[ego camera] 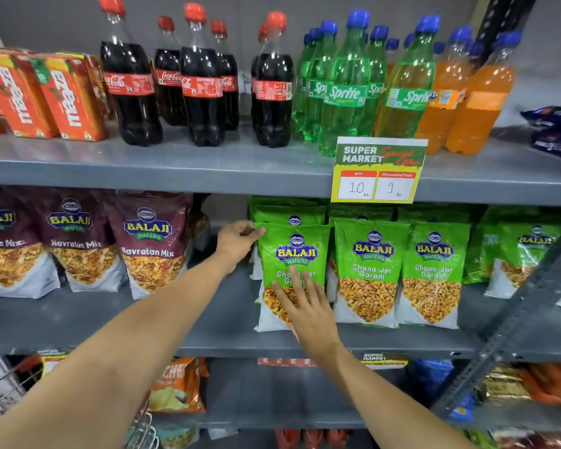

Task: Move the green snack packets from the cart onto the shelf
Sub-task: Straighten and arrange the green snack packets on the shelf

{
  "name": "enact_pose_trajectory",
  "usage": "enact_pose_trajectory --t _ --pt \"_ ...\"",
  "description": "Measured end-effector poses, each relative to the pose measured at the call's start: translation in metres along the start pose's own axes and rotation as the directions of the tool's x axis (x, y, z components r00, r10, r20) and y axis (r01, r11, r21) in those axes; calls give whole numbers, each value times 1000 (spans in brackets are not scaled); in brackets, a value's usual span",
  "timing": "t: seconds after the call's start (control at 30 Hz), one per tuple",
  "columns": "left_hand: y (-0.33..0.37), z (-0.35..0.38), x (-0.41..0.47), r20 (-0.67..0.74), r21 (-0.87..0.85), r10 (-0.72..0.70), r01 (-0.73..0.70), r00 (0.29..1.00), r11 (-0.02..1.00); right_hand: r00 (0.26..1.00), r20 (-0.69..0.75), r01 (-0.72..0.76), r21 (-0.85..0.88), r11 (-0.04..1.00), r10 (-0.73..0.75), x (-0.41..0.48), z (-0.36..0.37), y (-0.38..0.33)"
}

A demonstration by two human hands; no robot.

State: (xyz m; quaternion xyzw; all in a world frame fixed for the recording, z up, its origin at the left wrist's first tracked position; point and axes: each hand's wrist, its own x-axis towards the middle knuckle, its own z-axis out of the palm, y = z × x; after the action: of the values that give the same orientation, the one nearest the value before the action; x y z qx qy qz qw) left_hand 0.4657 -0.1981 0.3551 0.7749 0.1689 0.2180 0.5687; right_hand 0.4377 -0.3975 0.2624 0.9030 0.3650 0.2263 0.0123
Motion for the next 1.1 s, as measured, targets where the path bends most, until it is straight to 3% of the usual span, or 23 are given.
enact_pose_trajectory --t 0.17,0.27,0.33,0.4,0.47,0.53,0.67,0.93,1.0,1.03,1.1 --pt "1 2 14 20 29 12 -13 1000 999 999 44 -25 -18 1000 26 9 8 -1" --pt "-3 5 0 -79 14 6 -5 997 1000 998 61 30 -4 1000 -30 13 1 7" --pt "-13 7 -26 -94 15 -8 9 996 1000 998 -45 44 35 998 -42 22 -11 26" --pt "-37 13 -57 10 117 -19 18 1000 993 982 -181 -25 148 989 52 40 -29 50" --pt "-63 23 -85 156 261 -60 18 986 965 948 -217 -152 337 929 234 64 -47 76" --pt "-83 36 -102 183 309 -111 50 977 950 940 -117 -245 422 873 321 89 -58 100" --pt "-88 46 -106 104 351 -146 101 984 931 948 242 -295 431 853 206 117 -68 122" --pt "-81 51 -101 60 438 -128 89 990 895 934 331 -287 471 834 135 127 -86 131" --pt "-76 54 -107 -20 471 0 9 1000 882 906 392 -338 451 826 157 125 -93 140" --pt "-73 56 -111 -59 519 130 -81 990 851 887 420 -387 448 806 192 124 -97 148" --pt "-64 65 -122 -48 628 407 -289 912 722 831 502 -469 398 789 241 122 -100 167"
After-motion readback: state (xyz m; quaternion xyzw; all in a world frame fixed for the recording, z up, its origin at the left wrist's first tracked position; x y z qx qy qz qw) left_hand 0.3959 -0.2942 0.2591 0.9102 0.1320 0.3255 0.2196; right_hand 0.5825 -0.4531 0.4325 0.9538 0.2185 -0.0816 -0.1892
